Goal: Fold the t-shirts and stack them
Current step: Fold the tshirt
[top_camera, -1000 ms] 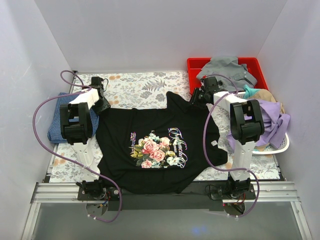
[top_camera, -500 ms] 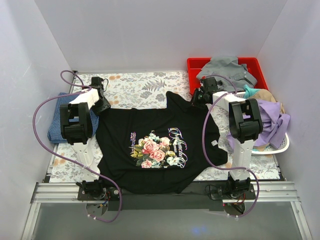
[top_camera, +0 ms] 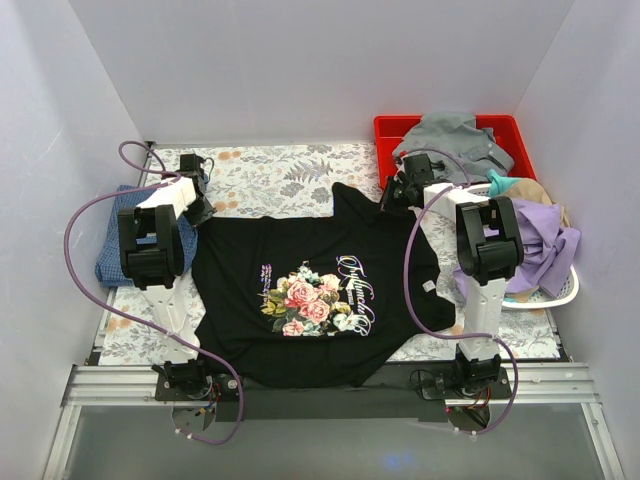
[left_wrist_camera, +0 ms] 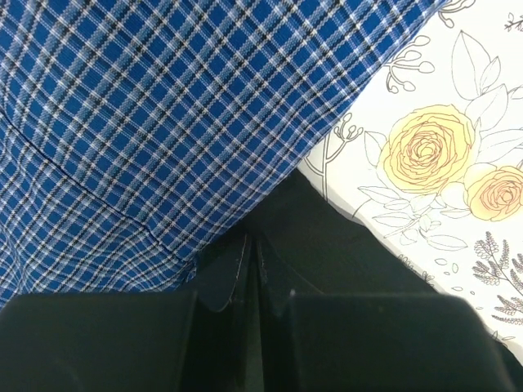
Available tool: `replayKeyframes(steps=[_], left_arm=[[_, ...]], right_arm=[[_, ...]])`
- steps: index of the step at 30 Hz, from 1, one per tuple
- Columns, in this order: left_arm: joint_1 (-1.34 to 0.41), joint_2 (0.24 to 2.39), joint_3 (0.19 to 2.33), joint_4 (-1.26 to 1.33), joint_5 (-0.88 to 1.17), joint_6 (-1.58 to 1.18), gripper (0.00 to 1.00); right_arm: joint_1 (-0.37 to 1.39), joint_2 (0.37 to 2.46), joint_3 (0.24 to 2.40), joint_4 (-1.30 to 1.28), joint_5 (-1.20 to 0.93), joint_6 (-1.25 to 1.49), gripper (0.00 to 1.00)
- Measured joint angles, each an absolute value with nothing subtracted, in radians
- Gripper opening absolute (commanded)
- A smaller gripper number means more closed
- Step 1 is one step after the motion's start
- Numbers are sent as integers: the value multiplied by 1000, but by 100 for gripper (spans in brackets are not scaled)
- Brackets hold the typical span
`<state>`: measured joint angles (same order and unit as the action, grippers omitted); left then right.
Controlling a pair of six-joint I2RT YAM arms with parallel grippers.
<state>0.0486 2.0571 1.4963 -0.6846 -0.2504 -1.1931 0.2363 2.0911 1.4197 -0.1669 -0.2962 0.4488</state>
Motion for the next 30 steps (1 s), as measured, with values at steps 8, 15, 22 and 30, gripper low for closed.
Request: replayKeyframes(steps=[8,15,22,30], left_arm=[[51,2053,1496,-677,-204,-1182,0],[51,2052,1496,-673,-166,-1178,0],[51,2052,1496,-672,-151,-1178,0],[51,2052,1496,-672,-146,-1178,0]], right_arm=[[242,1971,1343,-149,-250,420,40],[242,1935,1354,-184,-78,358,44],[242,2020,1377,-215,-52,342,34],[240,2053,1405,-204,-78,337,34]])
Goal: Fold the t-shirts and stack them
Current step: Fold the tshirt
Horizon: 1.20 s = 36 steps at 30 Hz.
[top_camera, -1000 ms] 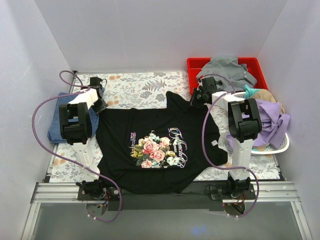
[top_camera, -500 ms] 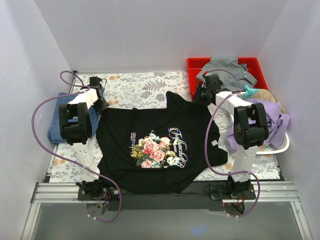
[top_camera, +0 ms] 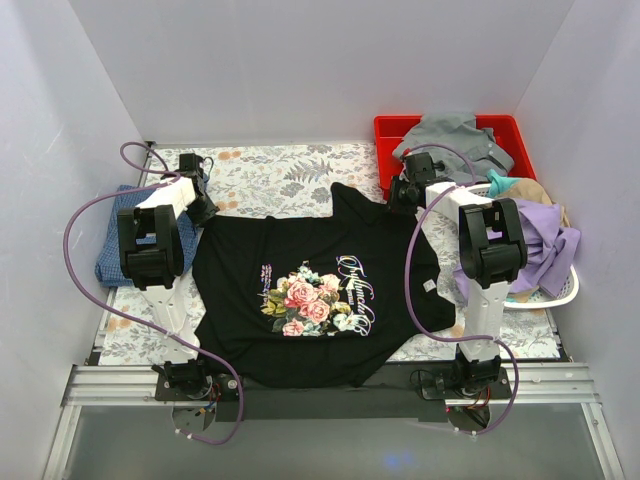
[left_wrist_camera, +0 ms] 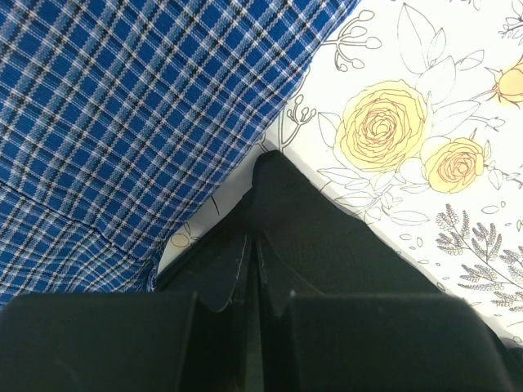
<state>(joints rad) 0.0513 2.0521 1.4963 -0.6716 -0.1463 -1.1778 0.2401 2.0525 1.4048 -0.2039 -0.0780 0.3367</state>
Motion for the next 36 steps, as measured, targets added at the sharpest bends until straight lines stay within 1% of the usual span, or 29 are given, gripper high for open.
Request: replayKeyframes(steps=[6,9,19,33,34,35,36], left_arm=[[51,2052,1496,-671,-146,-1178,0],[51,2052,1495,-670,-146,-1177,0],[51,2052,1495,-670,-146,-1175,0],[51,2052,1494,-669,-147,-1174,0],[51,2052,1494,-669,-148,-1174,0],[51,2052,1494,-669,-148,-1174,0],[51,2052,1494,-669,-148,-1174,0]], right_arm=[[240,2054,1405,-198,-118,340,34],[240,2054,1404,-190,-142,348,38],[241,2082,1456,-186,-200,369,38],[251,2101,1465,-210,-258,371,37],[251,2101,1465,-210,-260,370,37],[251,2101,1465,-211,-260,369,34],[252,2101,1466,-211,-261,367,27]])
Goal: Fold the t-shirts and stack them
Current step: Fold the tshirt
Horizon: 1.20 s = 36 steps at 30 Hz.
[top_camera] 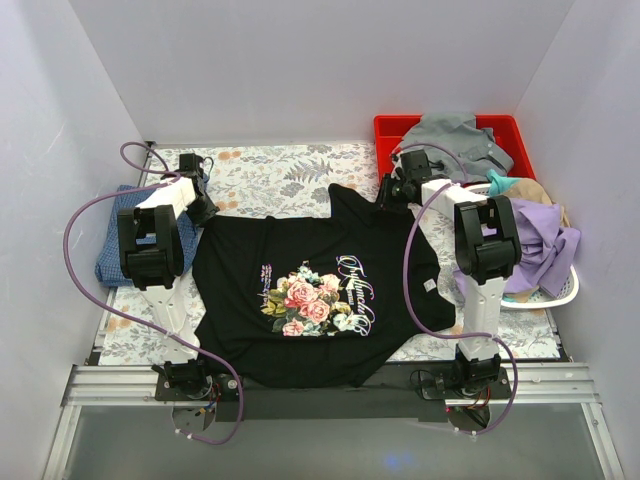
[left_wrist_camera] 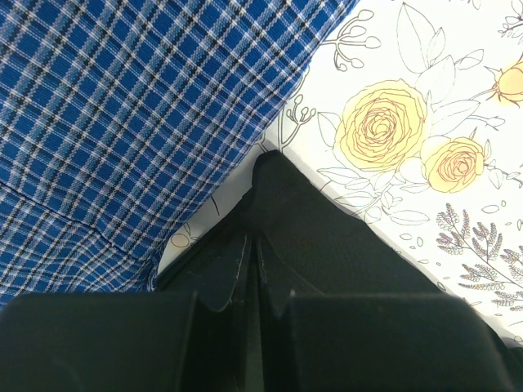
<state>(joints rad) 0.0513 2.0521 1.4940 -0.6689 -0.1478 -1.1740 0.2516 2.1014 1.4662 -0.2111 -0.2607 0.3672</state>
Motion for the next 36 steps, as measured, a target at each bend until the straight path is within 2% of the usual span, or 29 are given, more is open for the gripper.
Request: replayKeyframes(steps=[4,13,19,20,21,25,36], left_arm=[[51,2052,1494,-669,-148,-1174,0],[51,2052,1494,-669,-150,-1173,0],[51,2051,1496,-672,-154,-1170,0],[51,2051,1498,-674,-152,-1168,25],[51,2051,1501,-679,-149,-1163,39],[51,2051,1507,-687,-132,-1165,84],[49,2082,1554,-690,-118,-1171,87]], right_arm=[[257,2118,1479,-214,-269,357,1],[267,2109,1470,-208,-255,318,1],[260,1971,1448,-235,-157,256,1],[257,1937,1449,-237,-145,245,1],[254,1906,1450,-238,-131,232,1],[246,1835,1464,-237,-110,205,1],[244,1854,1464,-272,-118,202,1]])
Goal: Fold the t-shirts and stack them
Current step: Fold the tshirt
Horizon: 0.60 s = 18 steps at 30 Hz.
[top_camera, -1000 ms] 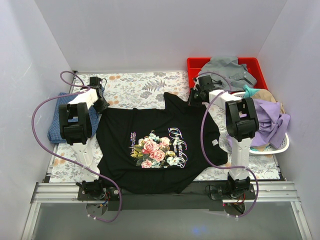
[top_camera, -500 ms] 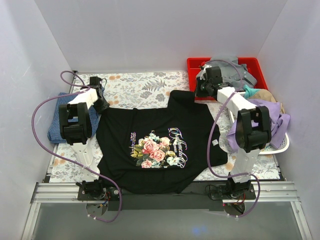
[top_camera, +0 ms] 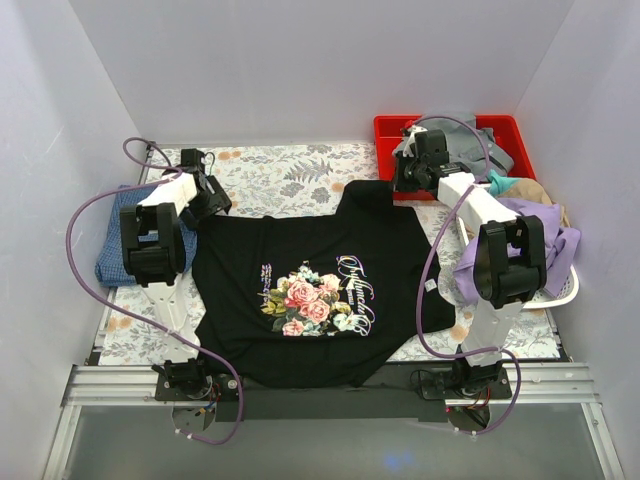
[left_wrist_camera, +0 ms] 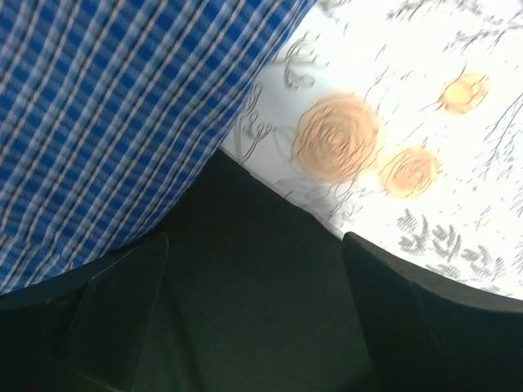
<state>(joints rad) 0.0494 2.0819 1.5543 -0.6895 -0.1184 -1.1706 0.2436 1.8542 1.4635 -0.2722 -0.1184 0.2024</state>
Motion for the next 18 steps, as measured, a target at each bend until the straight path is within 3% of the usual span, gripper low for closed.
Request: replayKeyframes(steps=[3,6,7,10,11,18], left_arm=[[49,2114,1603,-697,-118,-1171,73],[49,2137,1631,-702,-121,-1169,46],[49,2142,1637,-704,-123,-1168,32],[53,2149,1641,-702,-125,-1162,12],[54,2150,1642,-703,-125,-1162,0],[56,2156,1652,-705,-108,-1155,0]], right_arm=[[244,1854,1462,-276,-119,202,1],[244,1853,1457,-277,-119,202,1],[244,1852,1456,-281,-119,202,1],[244,1849,1451,-284,-120,202,1],[244,1847,1450,-287,-120,202,1],[244,1824,1450,-308,-126,176,1]])
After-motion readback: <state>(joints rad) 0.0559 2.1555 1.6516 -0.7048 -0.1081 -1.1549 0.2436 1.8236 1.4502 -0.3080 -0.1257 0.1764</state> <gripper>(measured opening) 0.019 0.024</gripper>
